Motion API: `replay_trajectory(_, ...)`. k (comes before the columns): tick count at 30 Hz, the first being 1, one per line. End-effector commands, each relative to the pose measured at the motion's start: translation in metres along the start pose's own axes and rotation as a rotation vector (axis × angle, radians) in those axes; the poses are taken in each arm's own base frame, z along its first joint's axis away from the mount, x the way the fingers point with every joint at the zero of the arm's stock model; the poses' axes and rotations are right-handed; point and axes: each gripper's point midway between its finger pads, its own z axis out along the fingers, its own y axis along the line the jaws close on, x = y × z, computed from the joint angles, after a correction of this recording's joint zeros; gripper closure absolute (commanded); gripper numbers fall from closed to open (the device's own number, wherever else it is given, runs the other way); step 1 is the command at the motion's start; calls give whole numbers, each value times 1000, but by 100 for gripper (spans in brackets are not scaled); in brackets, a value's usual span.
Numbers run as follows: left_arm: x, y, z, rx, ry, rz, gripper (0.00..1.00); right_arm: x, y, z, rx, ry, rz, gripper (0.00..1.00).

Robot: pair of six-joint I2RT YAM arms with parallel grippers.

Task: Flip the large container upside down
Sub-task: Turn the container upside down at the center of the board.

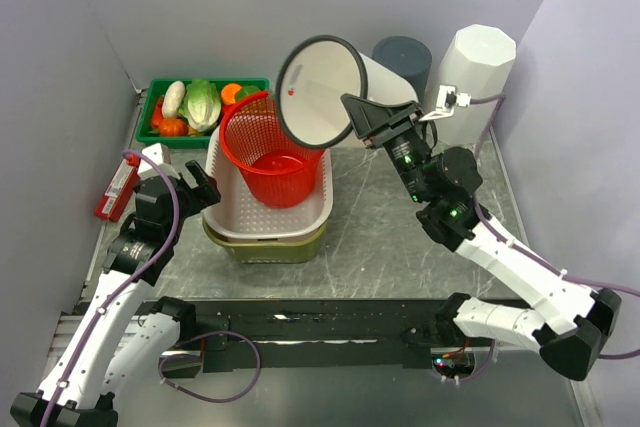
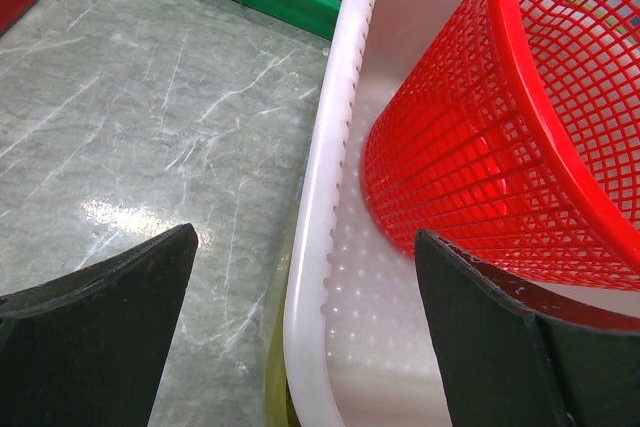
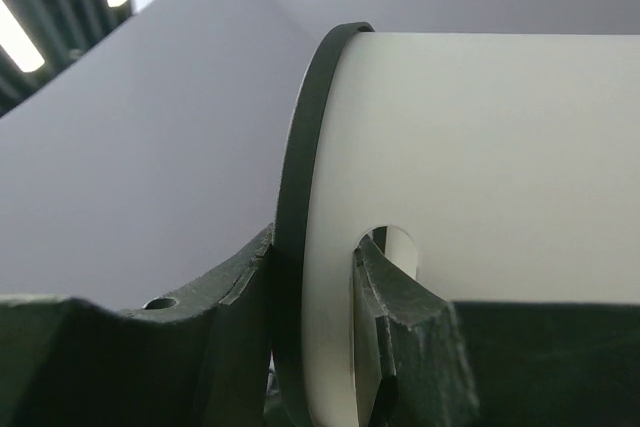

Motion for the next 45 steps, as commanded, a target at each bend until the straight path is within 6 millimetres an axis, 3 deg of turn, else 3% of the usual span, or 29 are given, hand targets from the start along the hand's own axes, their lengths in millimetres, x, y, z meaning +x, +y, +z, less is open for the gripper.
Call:
replay_trajectory(1, -11, -4, 1, 12, -40, -13, 4, -40, -3, -18, 52, -114, -86, 83)
replay_trajectory(12, -8, -5, 2, 17, -28, -8, 4, -52, -68, -73, 285, -149, -179, 87)
replay_trajectory(21, -7, -5, 4, 14, -19, -6, 4, -38, -140, -108, 603, 45, -434, 89)
replay_trajectory(30, -5, -6, 5, 14, -9, -4, 4, -19, -178, -128, 734, 212, -595, 91)
replay_trajectory(38, -6, -4, 4, 10, -18, -5, 4, -7, -200, -137, 799, 373, -742, 92)
replay_trajectory(45, -5, -5, 5, 12, -10, -1, 4, -5, -222, -145, 904, 502, -879, 91)
